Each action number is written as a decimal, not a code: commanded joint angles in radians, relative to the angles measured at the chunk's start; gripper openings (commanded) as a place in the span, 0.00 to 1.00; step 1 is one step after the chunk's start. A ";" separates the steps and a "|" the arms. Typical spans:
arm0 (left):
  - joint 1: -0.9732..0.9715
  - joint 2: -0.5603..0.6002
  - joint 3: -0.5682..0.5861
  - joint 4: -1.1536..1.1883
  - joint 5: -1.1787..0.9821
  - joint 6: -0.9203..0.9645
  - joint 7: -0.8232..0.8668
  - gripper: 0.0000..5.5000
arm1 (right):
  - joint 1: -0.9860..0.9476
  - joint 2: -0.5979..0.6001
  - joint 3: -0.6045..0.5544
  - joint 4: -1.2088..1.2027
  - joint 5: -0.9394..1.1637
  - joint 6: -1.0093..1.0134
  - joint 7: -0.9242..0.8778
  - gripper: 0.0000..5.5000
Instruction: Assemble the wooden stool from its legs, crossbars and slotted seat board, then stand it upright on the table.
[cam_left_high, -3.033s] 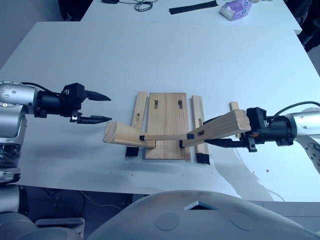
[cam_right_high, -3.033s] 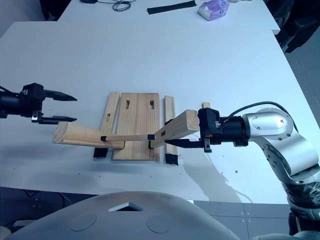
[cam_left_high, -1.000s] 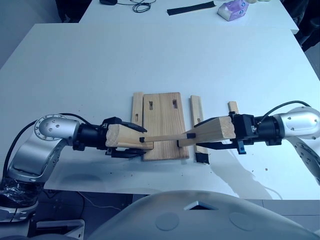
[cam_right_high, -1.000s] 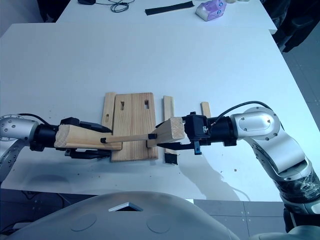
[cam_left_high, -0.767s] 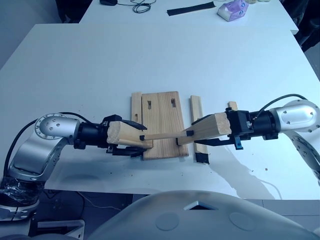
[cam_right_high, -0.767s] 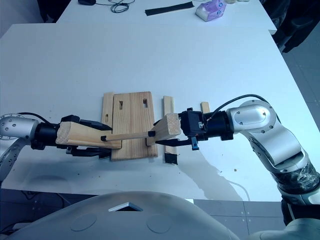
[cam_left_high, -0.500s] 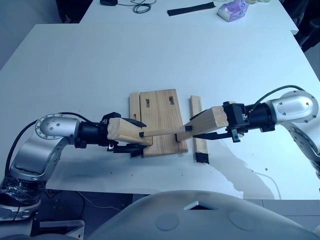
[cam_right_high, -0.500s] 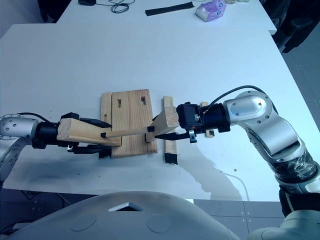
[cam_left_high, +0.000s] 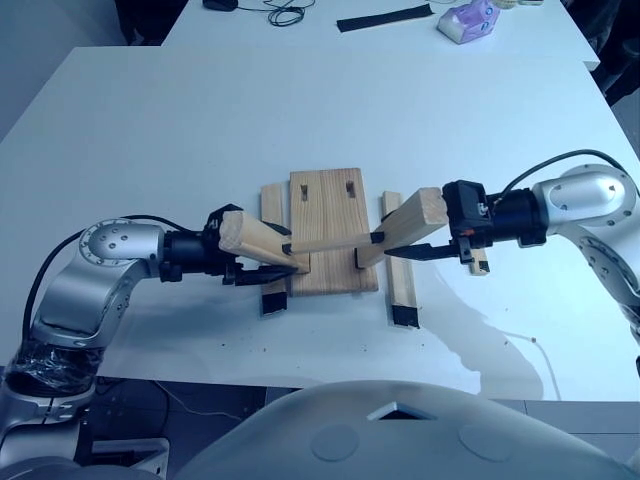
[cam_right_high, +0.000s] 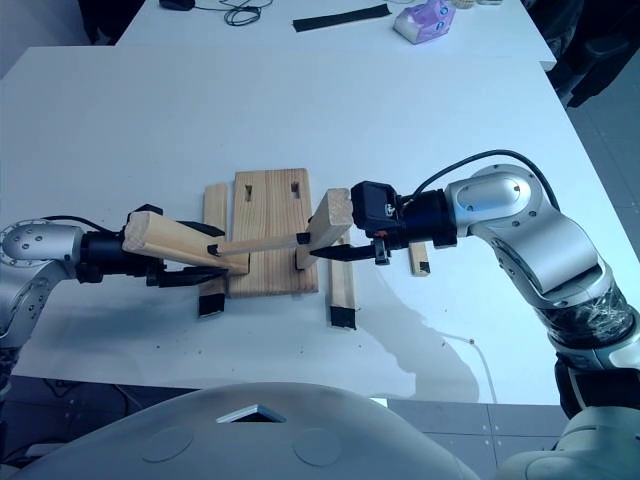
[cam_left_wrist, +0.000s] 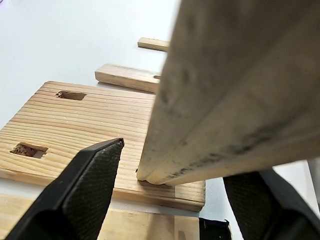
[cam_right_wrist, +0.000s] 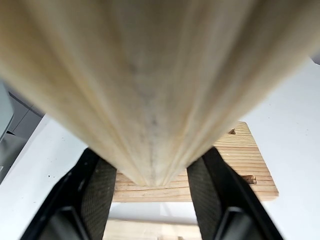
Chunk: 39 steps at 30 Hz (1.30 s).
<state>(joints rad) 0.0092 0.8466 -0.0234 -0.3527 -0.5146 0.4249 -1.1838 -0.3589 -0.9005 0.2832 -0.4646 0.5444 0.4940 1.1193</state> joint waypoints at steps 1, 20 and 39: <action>-0.135 -0.087 -0.114 -0.090 0.007 -0.020 0.002 0.61 | 0.010 0.031 0.203 0.042 -0.162 0.138 -0.044 0.37; -0.429 -0.285 -0.229 -0.065 0.044 0.109 0.021 0.61 | -0.058 0.102 0.268 0.080 -0.142 0.169 -0.043 0.37; -0.466 -0.325 -0.235 -0.136 0.024 0.202 0.020 0.61 | -0.061 0.118 0.270 0.074 -0.101 0.202 -0.057 0.37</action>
<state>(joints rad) -0.2628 0.6873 -0.0811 -0.2289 -0.4110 0.7295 -1.1026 -0.4517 -0.8988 0.2887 -0.3273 0.5406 0.5404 1.0823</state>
